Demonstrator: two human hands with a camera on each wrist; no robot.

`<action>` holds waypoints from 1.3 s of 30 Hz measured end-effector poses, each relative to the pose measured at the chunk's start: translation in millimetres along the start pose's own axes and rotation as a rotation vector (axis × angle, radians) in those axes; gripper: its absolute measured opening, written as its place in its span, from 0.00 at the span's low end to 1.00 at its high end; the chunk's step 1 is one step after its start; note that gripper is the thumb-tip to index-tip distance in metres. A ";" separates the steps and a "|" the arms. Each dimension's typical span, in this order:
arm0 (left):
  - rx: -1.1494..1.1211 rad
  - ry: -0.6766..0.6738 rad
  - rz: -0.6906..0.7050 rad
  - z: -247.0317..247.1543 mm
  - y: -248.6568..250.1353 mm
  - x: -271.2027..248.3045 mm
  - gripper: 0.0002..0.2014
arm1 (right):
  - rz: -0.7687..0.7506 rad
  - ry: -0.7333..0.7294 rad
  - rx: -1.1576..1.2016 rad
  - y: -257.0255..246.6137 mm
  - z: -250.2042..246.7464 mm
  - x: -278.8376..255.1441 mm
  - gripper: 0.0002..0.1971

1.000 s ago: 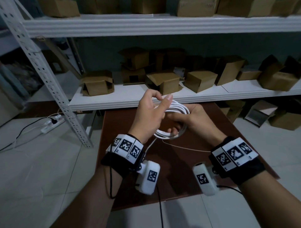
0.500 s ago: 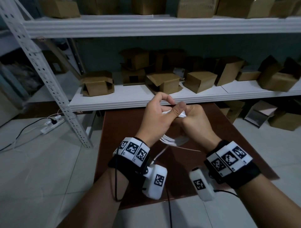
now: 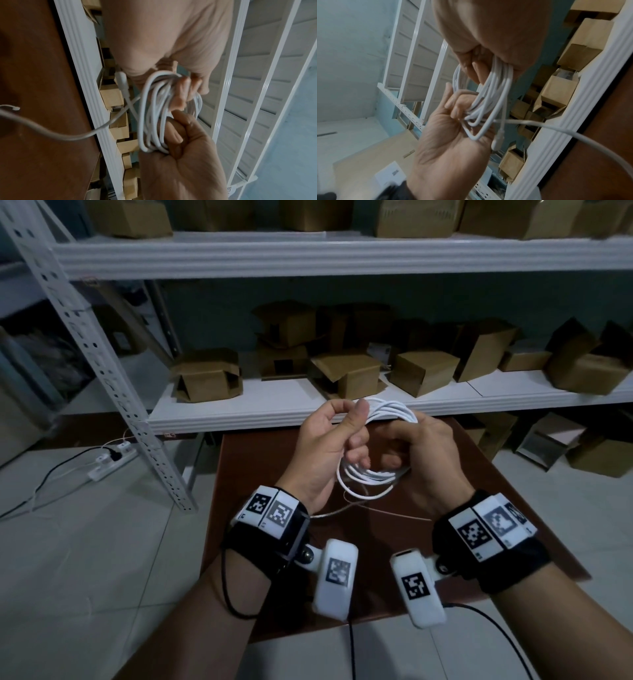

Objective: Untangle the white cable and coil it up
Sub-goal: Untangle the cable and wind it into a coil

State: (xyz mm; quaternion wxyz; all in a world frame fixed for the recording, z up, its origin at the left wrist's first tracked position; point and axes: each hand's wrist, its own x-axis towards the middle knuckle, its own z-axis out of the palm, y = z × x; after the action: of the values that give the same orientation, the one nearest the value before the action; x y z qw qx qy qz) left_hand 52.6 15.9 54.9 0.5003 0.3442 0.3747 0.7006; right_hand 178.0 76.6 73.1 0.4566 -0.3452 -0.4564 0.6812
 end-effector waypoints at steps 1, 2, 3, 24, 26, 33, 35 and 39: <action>-0.002 -0.012 -0.010 -0.4 0.0 0.3 0.13 | -0.004 -0.007 -0.006 -0.6 0.1 -0.2 0.10; -0.003 -0.014 -0.015 0.1 -0.1 0.4 0.13 | -0.008 -0.020 -0.016 -1.2 0.4 -0.8 0.11; -0.003 -0.002 -0.017 0.8 -0.2 0.4 0.13 | -0.011 -0.038 -0.028 -1.5 1.5 -2.2 0.11; 0.088 -0.015 -0.034 -13.5 0.9 -2.7 0.27 | 0.136 0.059 0.317 0.5 -9.4 11.9 0.17; 0.023 -0.002 -0.059 -15.8 -4.4 -2.8 0.30 | 0.133 0.069 0.349 -0.8 -10.5 13.9 0.17; 0.012 -0.007 -0.077 -11.7 -29.5 2.0 0.48 | 0.119 0.196 0.349 6.8 -9.7 16.6 0.15; -0.025 -0.008 -0.047 -10.8 -32.6 4.1 0.48 | 0.092 0.254 0.347 6.2 -9.7 16.6 0.16; -0.157 -0.026 -0.060 -4.0 -39.0 2.9 0.43 | 0.065 0.307 0.368 5.9 -10.5 17.9 0.15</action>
State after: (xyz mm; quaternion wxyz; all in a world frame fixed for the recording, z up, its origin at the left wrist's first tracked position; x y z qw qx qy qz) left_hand 65.7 26.5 19.3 0.5512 0.3016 0.3222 0.7081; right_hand 179.3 95.6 63.0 0.5536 -0.3702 -0.2386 0.7068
